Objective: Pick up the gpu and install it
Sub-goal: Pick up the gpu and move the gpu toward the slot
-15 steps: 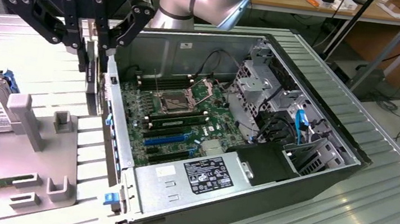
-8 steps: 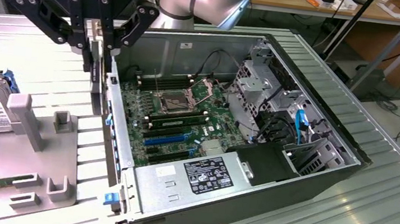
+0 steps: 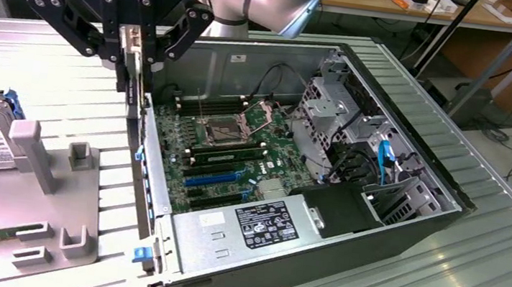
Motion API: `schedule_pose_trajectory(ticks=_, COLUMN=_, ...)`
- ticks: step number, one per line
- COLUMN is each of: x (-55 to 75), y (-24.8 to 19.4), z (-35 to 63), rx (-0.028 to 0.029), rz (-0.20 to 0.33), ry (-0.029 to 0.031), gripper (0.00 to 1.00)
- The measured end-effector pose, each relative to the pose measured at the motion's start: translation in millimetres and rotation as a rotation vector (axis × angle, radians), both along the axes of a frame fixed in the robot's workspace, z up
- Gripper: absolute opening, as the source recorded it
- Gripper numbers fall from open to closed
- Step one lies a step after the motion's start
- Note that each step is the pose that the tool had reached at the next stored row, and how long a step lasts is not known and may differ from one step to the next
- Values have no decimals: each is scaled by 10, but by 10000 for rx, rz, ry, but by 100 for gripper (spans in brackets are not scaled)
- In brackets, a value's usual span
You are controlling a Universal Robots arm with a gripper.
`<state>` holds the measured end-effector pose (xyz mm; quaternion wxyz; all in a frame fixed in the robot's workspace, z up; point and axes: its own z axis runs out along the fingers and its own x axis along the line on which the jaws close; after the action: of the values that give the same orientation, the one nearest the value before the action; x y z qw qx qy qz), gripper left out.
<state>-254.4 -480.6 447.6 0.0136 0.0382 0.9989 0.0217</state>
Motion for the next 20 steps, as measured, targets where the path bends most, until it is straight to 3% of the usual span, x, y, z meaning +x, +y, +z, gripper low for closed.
schedule_pose_trajectory(ticks=20, x=221, y=0, z=0, rx=0, rz=0, ry=0, gripper=27)
